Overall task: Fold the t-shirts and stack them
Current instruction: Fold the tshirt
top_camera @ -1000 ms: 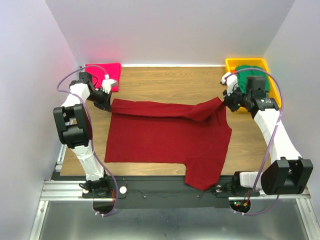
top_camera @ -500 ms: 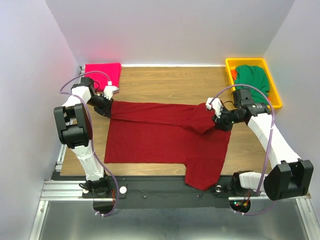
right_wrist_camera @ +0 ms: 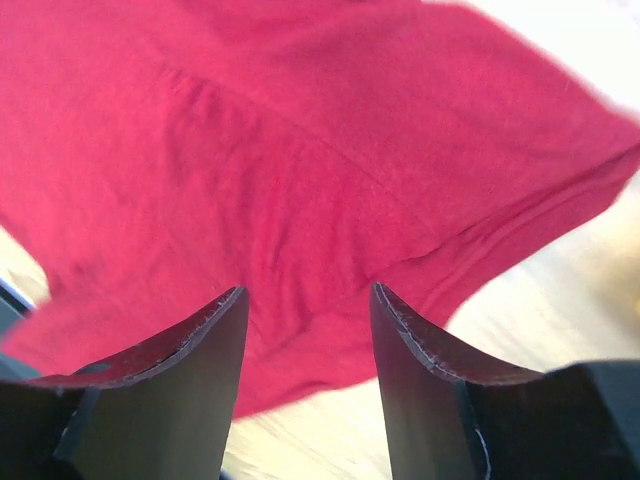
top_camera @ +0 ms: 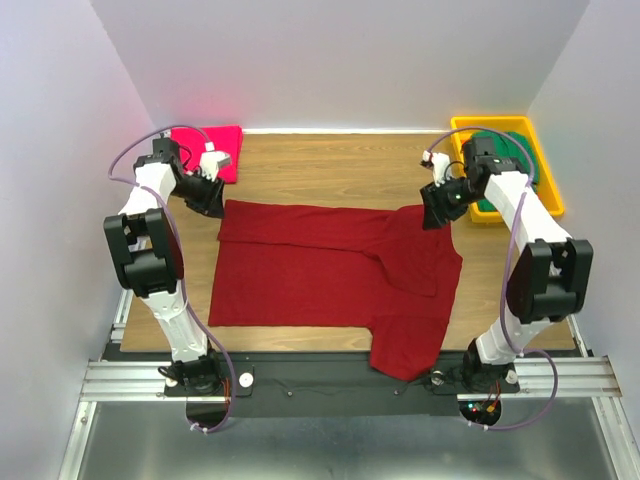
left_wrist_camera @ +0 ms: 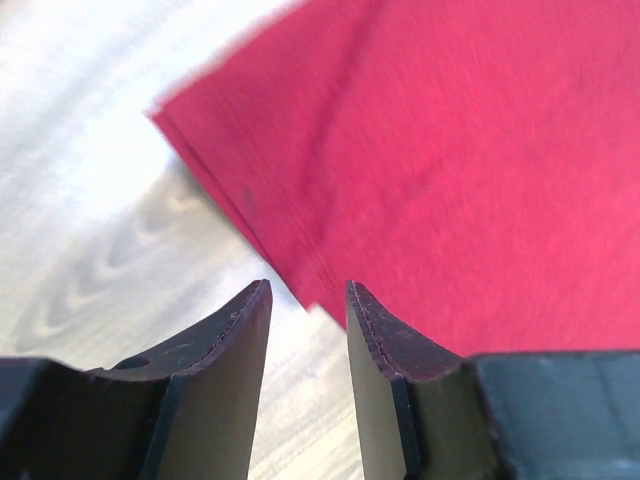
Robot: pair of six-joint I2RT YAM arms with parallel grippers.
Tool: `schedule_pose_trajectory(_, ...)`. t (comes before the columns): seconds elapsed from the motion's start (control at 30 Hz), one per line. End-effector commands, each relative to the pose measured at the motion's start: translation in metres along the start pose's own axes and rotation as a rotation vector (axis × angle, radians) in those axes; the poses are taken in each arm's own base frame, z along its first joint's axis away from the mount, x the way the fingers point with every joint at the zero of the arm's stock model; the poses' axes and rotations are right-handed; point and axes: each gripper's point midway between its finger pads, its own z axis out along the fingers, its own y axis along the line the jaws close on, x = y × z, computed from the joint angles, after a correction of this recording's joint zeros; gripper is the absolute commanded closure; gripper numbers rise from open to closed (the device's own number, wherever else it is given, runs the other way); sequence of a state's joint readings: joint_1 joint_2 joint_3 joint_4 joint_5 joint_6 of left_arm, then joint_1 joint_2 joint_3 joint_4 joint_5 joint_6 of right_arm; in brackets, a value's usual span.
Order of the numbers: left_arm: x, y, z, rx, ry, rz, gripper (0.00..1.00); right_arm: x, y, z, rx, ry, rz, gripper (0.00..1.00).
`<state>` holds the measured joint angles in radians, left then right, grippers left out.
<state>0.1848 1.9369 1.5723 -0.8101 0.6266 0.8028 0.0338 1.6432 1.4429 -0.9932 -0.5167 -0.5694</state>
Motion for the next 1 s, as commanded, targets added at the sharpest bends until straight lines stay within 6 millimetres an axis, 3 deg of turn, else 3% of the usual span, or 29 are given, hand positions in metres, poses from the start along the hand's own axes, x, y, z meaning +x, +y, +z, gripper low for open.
schedule_pose_trajectory(0.0, -0.038, 0.014, -0.010, -0.073, -0.120, -0.098, 0.53, -0.008, -0.030, 0.012, 0.116, -0.017, 0.250, 0.43)
schedule_pose_trajectory(0.3, -0.033, 0.032, 0.013, -0.085, -0.149, -0.268, 0.54, -0.004, -0.092, 0.026, 0.349, -0.043, 0.436, 0.43)
schedule_pose_trajectory(0.6, -0.039, 0.006, 0.020, 0.092, -0.189, -0.313, 0.51, -0.003, -0.117, 0.056, 0.325, -0.046, 0.489, 0.42)
schedule_pose_trajectory(0.7, -0.029, -0.010, 0.015, 0.130, -0.181, -0.301, 0.50, -0.005, -0.123, 0.064, 0.315, -0.047, 0.489, 0.42)
schedule_pose_trajectory(0.83, 0.004, -0.031, 0.013, 0.164, -0.112, -0.335, 0.48, -0.011, -0.125, 0.071, 0.283, -0.065, 0.492, 0.43)
schedule_pose_trajectory(0.93, 0.023, -0.042, 0.008, 0.205, -0.082, -0.375, 0.43, -0.014, -0.124, 0.076, 0.249, -0.073, 0.499, 0.45)
schedule_pose_trajectory(0.97, 0.026, -0.044, 0.006, 0.211, -0.074, -0.373, 0.37, -0.014, -0.124, 0.077, 0.241, -0.077, 0.501, 0.47)
